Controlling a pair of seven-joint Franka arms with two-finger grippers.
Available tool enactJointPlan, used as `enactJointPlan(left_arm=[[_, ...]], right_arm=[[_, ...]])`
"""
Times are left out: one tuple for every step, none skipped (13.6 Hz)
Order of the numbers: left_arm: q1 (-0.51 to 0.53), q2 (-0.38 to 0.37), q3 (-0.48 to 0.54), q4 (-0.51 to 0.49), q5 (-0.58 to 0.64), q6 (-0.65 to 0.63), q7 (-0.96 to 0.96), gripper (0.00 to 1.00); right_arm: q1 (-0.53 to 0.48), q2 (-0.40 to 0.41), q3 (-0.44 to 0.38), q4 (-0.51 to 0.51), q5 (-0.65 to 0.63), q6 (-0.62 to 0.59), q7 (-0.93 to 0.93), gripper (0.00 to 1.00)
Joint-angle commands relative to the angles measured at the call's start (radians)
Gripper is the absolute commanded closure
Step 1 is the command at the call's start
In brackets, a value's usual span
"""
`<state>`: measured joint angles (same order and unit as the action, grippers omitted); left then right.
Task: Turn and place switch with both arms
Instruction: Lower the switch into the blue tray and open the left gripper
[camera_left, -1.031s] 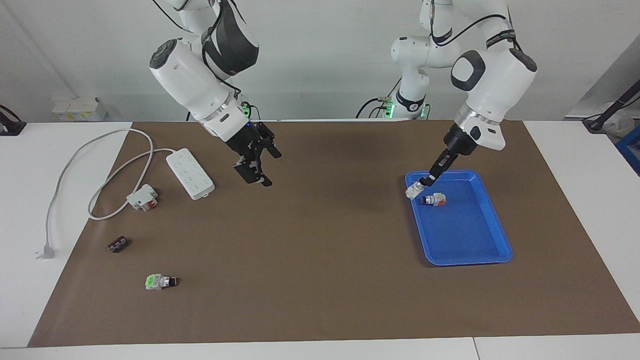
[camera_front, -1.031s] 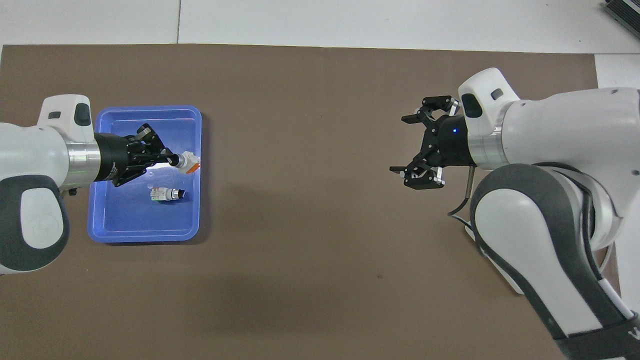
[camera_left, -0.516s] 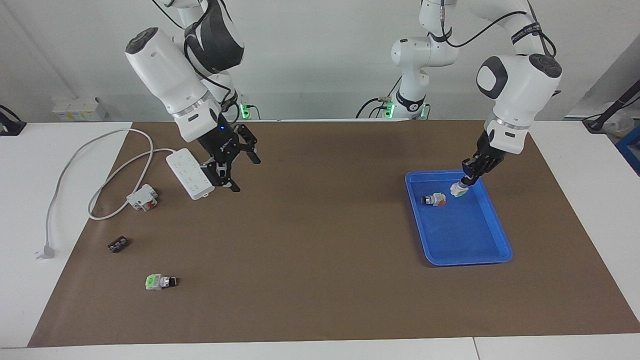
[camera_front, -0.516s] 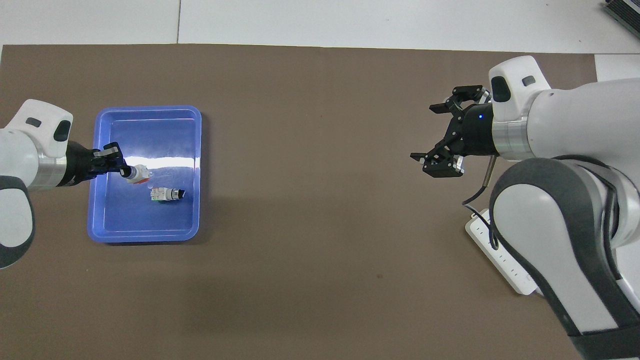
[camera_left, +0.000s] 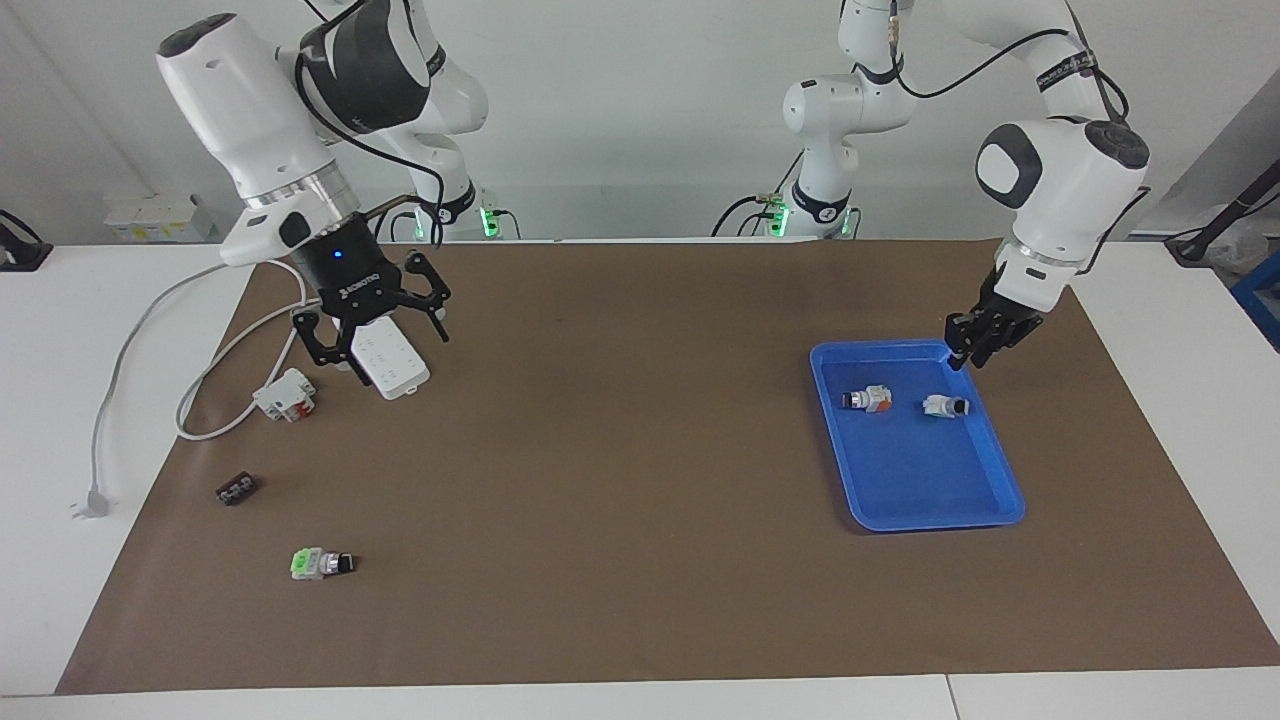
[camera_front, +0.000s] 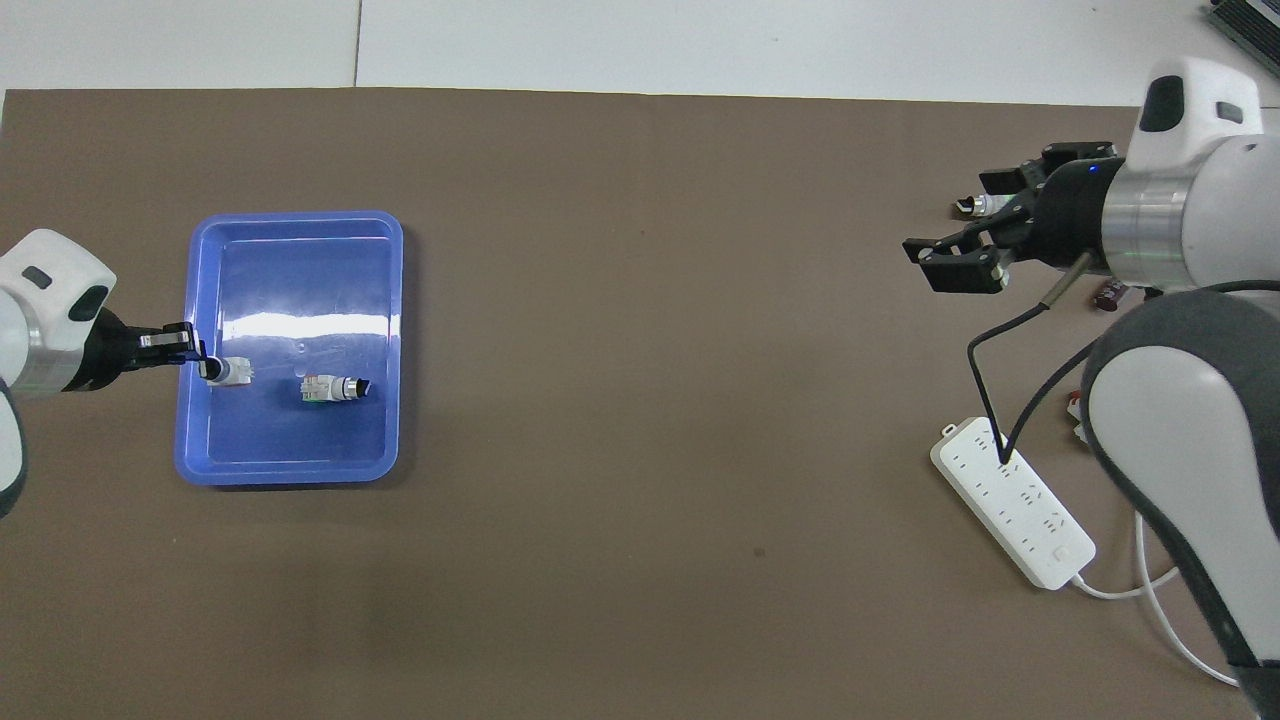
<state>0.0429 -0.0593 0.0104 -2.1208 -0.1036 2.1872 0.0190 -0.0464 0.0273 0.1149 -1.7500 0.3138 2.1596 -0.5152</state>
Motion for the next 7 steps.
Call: enactJointPlan(left_arm=[[-0.001, 0.016, -0.007, 0.074, 0.018, -0.090, 0.006, 0.04], [-0.005, 0.025, -0.007, 0.099, 0.018, -0.125, 0.003, 0.03], [-0.008, 0.029, -0.007, 0.119, 0.018, -0.150, 0.003, 0.02], [-0.015, 0.029, -0.007, 0.131, 0.018, -0.173, 0.003, 0.02], [-0.023, 0.029, -0.009, 0.166, 0.018, -0.222, -0.001, 0.01], [-0.037, 0.029, -0.007, 0.207, 0.019, -0.291, -0.002, 0.01], [-0.040, 0.029, -0.009, 0.246, 0.019, -0.352, -0.002, 0.01]], right_arm=[[0.056, -0.015, -0.113, 0.010, -0.041, -0.024, 0.095, 0.00], [0.056, -0.020, -0.145, 0.010, -0.076, -0.043, 0.131, 0.00], [0.057, -0.029, -0.177, 0.010, -0.109, -0.067, 0.208, 0.00], [0.059, -0.035, -0.188, 0.013, -0.151, -0.104, 0.295, 0.00], [0.068, -0.038, -0.188, 0.038, -0.229, -0.154, 0.382, 0.00], [0.085, -0.037, -0.181, 0.074, -0.319, -0.214, 0.484, 0.00], [0.092, -0.035, -0.170, 0.113, -0.375, -0.286, 0.597, 0.00]])
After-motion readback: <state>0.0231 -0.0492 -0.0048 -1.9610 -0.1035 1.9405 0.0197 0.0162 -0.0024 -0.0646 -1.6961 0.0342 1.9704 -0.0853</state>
